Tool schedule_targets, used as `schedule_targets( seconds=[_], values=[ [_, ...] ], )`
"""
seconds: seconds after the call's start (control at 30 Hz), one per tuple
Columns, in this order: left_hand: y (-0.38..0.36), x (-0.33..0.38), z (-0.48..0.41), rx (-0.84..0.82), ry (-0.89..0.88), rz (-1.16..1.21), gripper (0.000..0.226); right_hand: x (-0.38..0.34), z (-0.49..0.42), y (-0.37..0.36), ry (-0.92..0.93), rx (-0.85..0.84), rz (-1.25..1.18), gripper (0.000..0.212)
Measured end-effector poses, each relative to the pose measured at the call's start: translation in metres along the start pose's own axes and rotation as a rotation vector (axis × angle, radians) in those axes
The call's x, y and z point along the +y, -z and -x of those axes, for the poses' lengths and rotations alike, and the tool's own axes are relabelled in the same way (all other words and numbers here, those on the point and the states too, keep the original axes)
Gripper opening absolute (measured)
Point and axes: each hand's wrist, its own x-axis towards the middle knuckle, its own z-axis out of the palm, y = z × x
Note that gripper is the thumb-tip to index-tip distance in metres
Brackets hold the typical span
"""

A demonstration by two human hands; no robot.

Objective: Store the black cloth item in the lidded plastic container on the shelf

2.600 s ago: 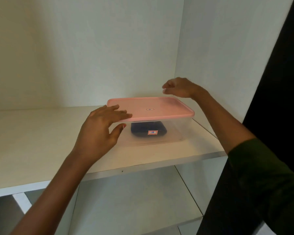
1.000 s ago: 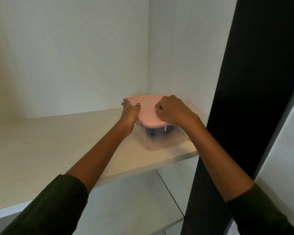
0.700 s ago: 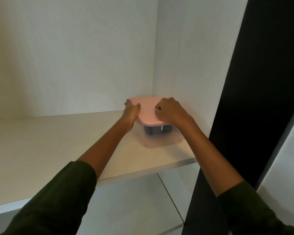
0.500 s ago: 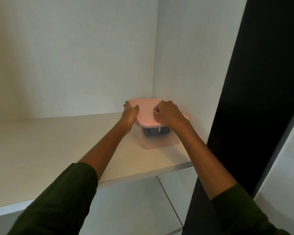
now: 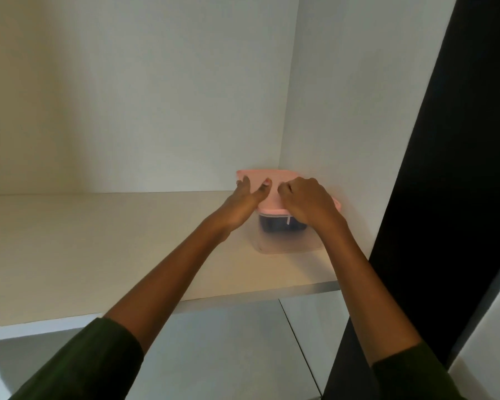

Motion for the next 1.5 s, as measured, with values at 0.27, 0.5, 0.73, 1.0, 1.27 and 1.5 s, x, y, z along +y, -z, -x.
schedule_targets(
  seconds=[0.27,0.5,0.73,1.0,1.27,1.5],
  values=[
    [-0.003,-0.005,-0.023,0.022,0.010,-0.057,0.074,-0.004,-0.020,-0.012,-0.020,0.097,-0.032,0.040],
    [0.000,-0.004,-0.049,0.057,0.039,-0.093,0.067,-0.011,-0.044,-0.018,-0.059,0.048,-0.058,0.036],
    [0.006,-0.009,-0.062,0.068,0.021,-0.122,0.062,-0.011,-0.062,-0.031,-0.080,0.054,-0.098,0.036],
    [0.006,-0.014,-0.069,0.061,-0.002,-0.173,0.060,-0.007,-0.067,-0.037,-0.056,0.080,-0.077,0.035],
    [0.020,-0.023,-0.063,0.078,-0.127,-0.425,0.069,-0.012,-0.060,-0.035,0.135,0.103,0.004,0.046],
    [0.043,-0.023,-0.040,0.226,-0.220,-0.827,0.070,-0.026,-0.048,-0.034,0.224,0.095,0.106,0.060]
  ],
)
